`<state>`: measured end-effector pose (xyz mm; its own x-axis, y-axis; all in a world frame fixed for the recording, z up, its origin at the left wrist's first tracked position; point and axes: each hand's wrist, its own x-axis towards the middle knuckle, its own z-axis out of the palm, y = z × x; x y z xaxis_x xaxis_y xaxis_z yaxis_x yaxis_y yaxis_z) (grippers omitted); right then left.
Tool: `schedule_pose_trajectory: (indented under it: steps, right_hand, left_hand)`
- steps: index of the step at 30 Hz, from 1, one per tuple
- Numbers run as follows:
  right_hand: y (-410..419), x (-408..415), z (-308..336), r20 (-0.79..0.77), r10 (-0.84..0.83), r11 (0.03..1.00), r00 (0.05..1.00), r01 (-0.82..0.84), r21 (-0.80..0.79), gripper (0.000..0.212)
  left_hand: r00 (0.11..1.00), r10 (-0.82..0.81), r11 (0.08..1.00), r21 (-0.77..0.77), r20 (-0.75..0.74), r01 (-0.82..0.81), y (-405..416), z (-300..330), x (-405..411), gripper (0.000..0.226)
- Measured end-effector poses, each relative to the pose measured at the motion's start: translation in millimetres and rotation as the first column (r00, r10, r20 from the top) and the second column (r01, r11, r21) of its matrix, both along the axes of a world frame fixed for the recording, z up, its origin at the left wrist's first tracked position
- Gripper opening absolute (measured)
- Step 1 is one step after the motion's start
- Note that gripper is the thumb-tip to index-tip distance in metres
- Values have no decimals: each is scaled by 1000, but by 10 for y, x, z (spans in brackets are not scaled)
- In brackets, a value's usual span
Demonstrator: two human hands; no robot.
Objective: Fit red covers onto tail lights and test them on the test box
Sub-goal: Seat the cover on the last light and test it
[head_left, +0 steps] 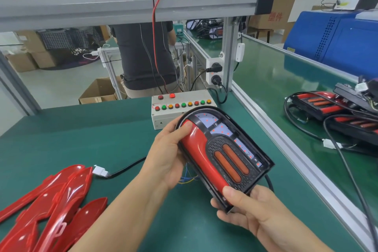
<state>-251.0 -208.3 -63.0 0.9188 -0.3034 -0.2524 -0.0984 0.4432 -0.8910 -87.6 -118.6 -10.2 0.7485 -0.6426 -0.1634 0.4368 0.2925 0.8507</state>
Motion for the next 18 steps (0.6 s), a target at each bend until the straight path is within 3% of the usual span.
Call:
schedule_pose_trajectory:
  steps: [3,6,11,16,18]
  right_hand:
    - [42,4,8,-3,11,1000,1000,-11,-13,34]
    - [42,10,-43,-10,-39,999,999,38,-34,43]
    - [64,2,-55,41,-54,998,998,55,-20,39]
    - [55,-5,-92,52,-53,998,997,55,-42,75]
    - [58,-4,-98,63,-62,997,996,65,-52,77]
  left_hand:
    - [1000,17,1000,22,14,-17,5,-12,-11,31]
    - [996,-35,999,9,77,35,35,-13,-30,38]
    - [976,-113,993,-11,185,117,79,26,-42,48]
    - [969,-111,992,-27,222,120,90,18,-49,49]
    - [972,-103,993,-31,212,112,89,11,-52,45]
